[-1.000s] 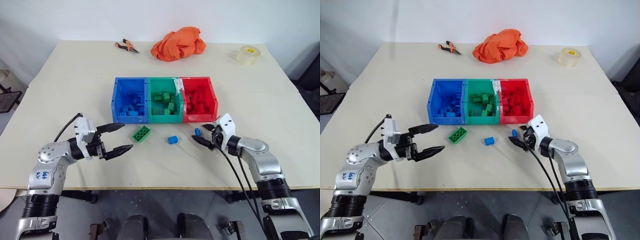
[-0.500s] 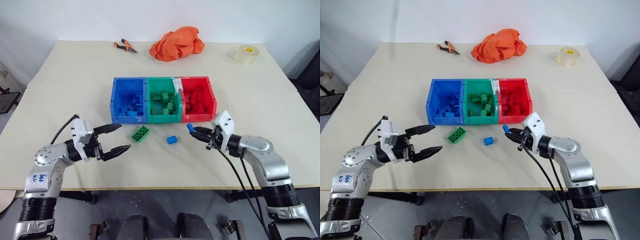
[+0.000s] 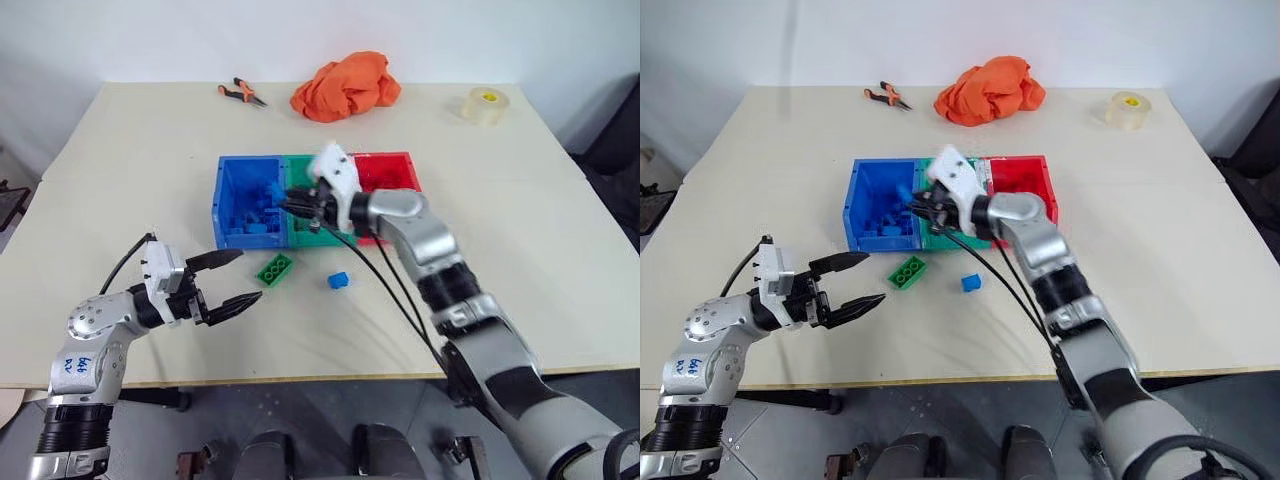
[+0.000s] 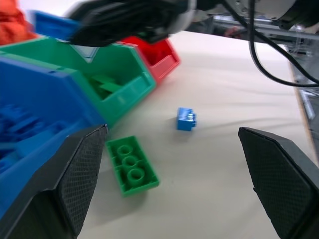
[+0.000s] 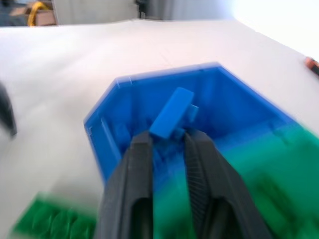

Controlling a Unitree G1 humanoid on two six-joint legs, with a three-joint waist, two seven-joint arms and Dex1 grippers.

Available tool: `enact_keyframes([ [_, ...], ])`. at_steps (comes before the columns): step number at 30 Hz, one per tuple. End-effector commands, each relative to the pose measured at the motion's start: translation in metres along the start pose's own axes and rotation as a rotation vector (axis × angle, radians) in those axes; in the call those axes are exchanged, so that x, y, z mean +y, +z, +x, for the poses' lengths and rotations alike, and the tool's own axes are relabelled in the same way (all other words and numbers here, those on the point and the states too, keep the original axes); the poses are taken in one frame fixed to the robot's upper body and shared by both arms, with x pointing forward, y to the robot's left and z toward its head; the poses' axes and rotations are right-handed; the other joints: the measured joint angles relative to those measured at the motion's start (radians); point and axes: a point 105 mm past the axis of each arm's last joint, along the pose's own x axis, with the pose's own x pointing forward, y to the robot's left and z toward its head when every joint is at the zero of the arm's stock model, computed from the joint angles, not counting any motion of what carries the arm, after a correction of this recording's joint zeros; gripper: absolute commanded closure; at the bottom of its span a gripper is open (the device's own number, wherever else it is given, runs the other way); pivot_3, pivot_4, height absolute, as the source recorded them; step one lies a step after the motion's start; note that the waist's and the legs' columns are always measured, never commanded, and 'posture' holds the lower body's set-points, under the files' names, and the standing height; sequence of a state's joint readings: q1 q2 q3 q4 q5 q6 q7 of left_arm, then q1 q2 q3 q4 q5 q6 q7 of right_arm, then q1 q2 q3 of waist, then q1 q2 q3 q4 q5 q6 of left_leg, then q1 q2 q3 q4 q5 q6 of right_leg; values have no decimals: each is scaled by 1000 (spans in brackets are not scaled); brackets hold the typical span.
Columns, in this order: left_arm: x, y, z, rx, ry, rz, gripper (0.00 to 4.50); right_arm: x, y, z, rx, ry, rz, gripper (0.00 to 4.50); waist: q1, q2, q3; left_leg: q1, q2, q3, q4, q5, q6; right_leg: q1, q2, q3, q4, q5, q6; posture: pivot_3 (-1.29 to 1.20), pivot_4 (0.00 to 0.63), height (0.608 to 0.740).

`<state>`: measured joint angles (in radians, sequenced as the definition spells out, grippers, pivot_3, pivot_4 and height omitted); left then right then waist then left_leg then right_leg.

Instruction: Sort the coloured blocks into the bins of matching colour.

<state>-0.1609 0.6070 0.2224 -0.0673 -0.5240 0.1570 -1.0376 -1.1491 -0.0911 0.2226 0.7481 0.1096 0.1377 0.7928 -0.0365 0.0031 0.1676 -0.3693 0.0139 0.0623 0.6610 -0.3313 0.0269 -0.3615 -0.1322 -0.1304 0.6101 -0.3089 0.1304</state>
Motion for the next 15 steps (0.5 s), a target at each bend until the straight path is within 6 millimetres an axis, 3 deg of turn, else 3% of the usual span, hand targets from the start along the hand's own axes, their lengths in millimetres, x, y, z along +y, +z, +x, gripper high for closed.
enact_keyframes([
  [1, -2, 11, -3, -25, 16, 42, 0, -5, 2, 15, 2, -53, -38, 3682, 2, 0, 0, 0, -1, -1, 0, 0, 0, 0, 0, 0, 0, 0, 0, 0, 150, 740],
  [5, -3, 13, -5, -25, 33, 47, 0, -5, 4, 23, -8, -71, -68, 2349, 5, 0, 0, 0, -1, -4, 1, 0, 0, 2, 0, 1, -1, 0, 0, 0, 150, 740],
  [10, -3, 11, -7, -19, 33, 41, 0, -16, 16, 13, -95, -94, -74, 660, -3, 0, 0, -1, -1, -3, 1, 0, 0, 1, 1, 2, -1, 0, 0, 0, 150, 740],
  [15, 0, 11, -3, -22, 15, 33, 0, -16, 14, -20, -162, -3, -76, 660, 0, 0, 0, 0, -1, -3, 1, 0, 0, 2, 1, 2, -2, 0, 0, 0, 150, 740],
])
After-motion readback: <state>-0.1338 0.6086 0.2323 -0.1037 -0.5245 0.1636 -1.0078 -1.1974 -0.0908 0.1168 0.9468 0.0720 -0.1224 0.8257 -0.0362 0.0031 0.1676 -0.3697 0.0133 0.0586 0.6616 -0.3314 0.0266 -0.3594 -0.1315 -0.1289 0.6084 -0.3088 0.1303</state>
